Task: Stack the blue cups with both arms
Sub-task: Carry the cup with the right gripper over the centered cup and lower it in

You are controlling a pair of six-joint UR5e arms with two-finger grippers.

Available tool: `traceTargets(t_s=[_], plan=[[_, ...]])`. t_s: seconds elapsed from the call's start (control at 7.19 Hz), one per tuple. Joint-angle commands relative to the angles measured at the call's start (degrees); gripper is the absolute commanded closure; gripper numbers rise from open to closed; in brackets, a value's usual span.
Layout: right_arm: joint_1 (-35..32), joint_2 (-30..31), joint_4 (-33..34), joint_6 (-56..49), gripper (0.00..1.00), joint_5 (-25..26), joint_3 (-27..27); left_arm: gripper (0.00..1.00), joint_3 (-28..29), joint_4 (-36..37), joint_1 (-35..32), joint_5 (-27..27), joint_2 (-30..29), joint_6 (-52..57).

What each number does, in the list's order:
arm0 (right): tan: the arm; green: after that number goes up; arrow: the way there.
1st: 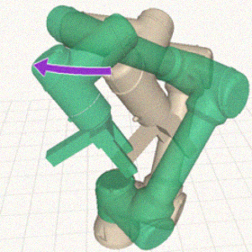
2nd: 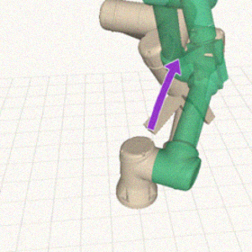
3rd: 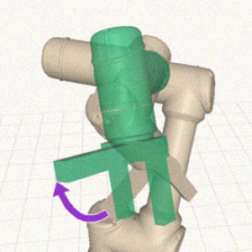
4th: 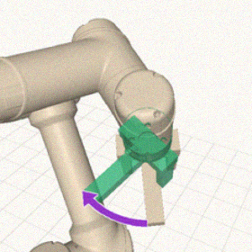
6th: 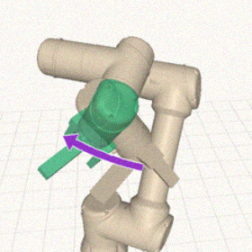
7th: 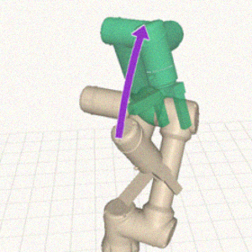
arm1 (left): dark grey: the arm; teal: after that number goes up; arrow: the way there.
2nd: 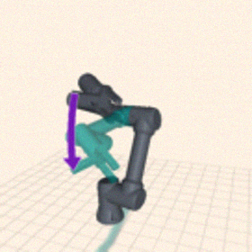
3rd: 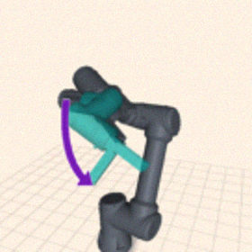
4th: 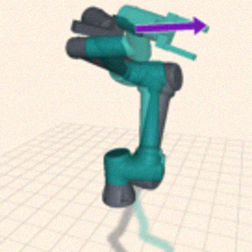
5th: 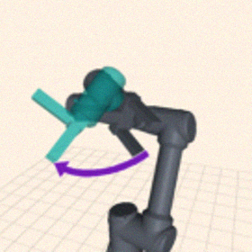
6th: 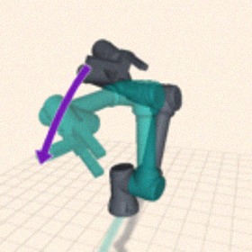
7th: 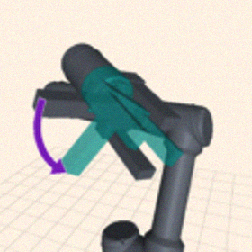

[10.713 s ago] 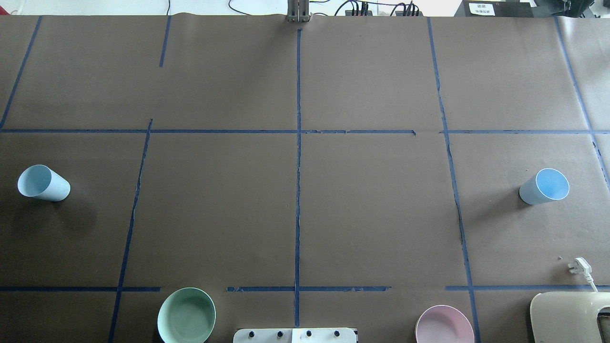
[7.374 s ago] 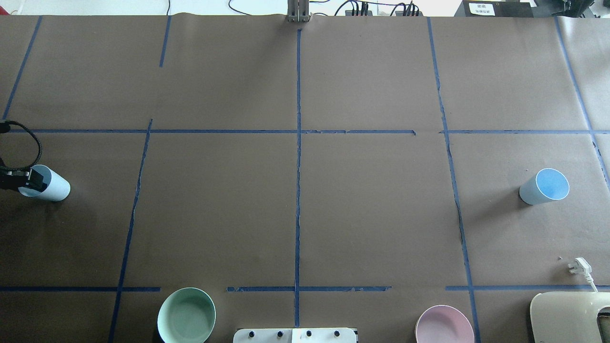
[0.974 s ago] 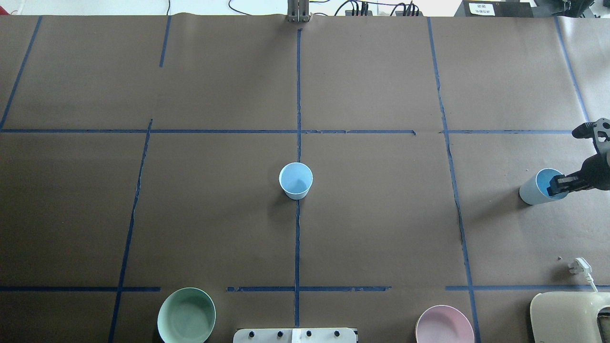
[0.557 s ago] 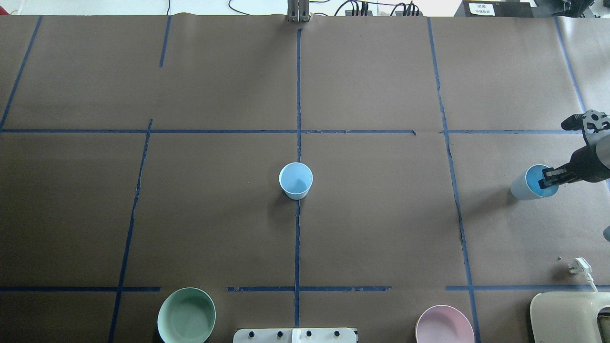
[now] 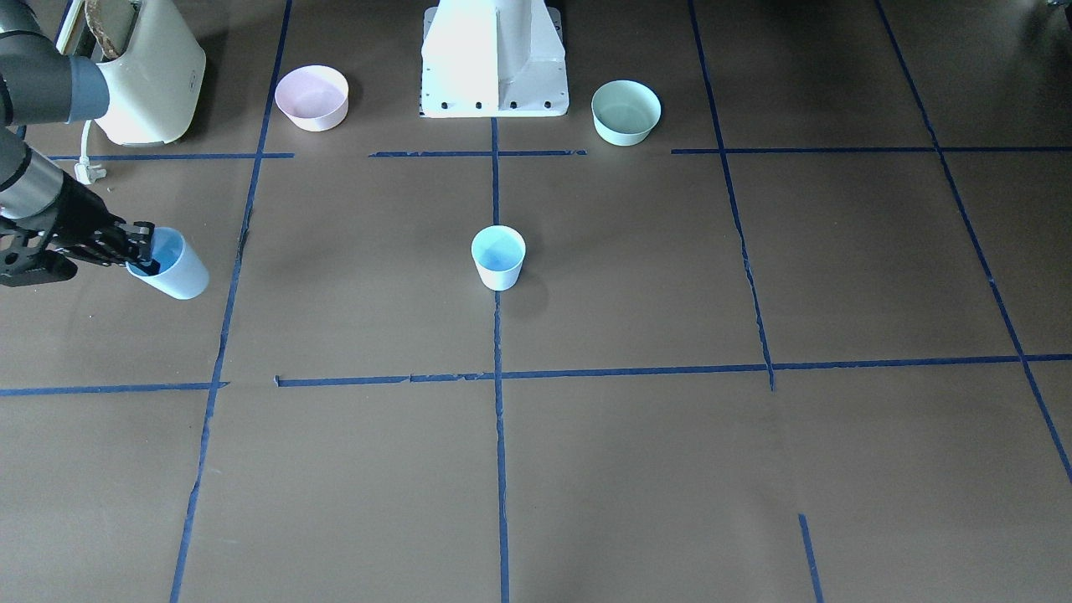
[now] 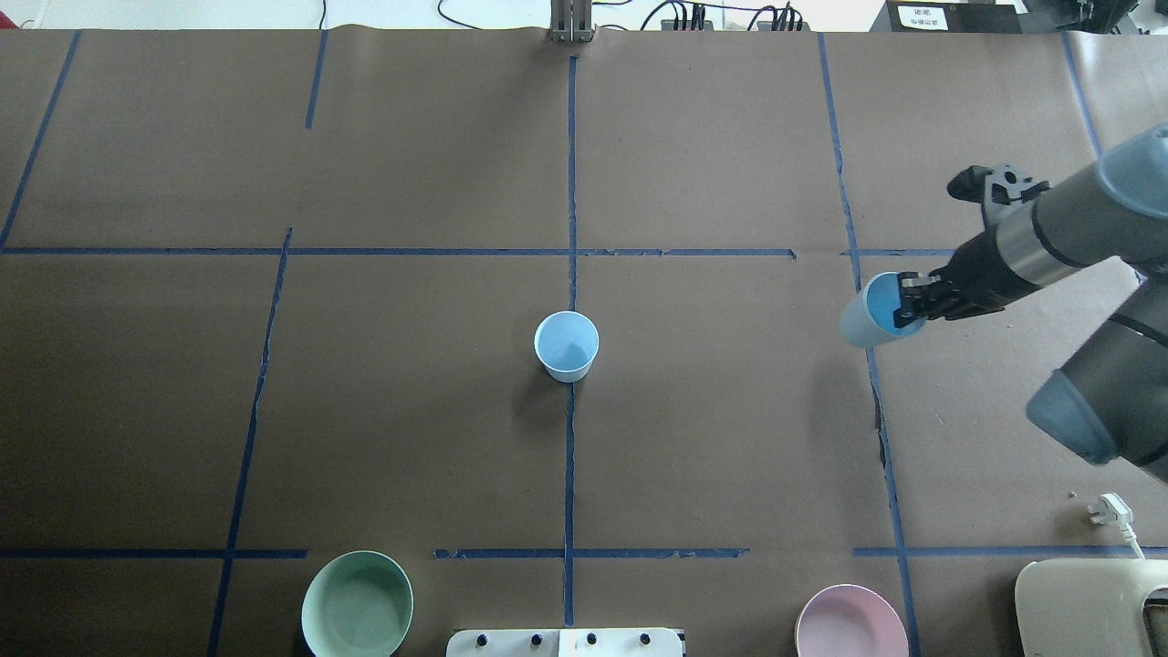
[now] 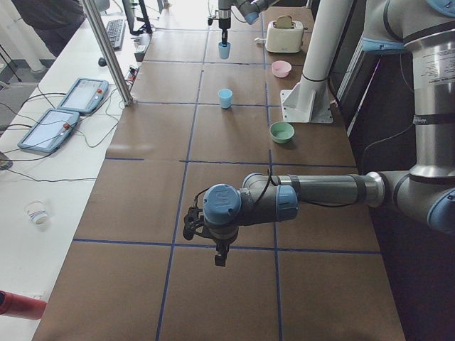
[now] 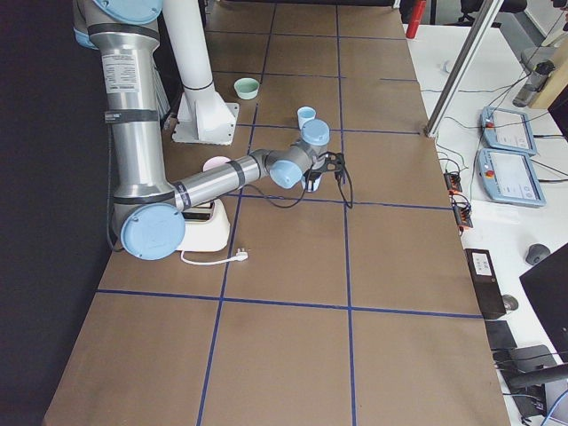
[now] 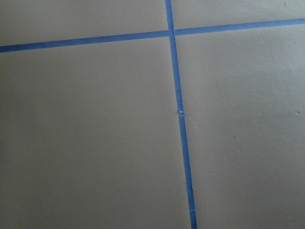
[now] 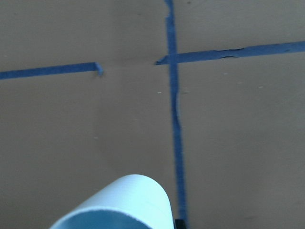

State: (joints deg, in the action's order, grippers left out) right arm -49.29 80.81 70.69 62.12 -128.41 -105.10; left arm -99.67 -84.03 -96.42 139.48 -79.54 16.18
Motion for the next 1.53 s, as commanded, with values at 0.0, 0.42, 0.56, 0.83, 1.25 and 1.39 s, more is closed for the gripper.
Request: traceTargets(t_s=[0.0, 0.42, 0.56, 0.83, 1.25, 1.39], plan=[[8.3, -14.1, 13.7, 14.4, 1.00, 4.7, -3.2, 0.00, 0.0, 0.0, 0.0, -0.1, 0.0, -0.1], [17.6, -34.6, 29.2, 27.4, 1.00, 13.5, 0.7, 0.00, -0.1, 0.0, 0.1, -0.4, -0.2, -1.7], [19.3, -35.4, 29.2, 28.6, 1.00, 15.6, 1.9, 0.00, -0.1, 0.0, 0.1, -0.4, -0.2, -1.7], [20.0, -37.2, 29.0, 28.6, 1.00, 19.6, 4.9, 0.00, -0.1, 0.0, 0.1, -0.3, -0.2, -1.8], [19.7, -38.5, 29.0, 27.3, 1.00, 19.9, 8.3, 0.00, 0.0, 0.0, 0.2, 0.0, -0.2, -1.8], [19.7, -37.9, 29.0, 27.2, 1.00, 19.8, 8.2, 0.00, -0.1, 0.0, 0.2, 0.0, -0.2, -1.8]])
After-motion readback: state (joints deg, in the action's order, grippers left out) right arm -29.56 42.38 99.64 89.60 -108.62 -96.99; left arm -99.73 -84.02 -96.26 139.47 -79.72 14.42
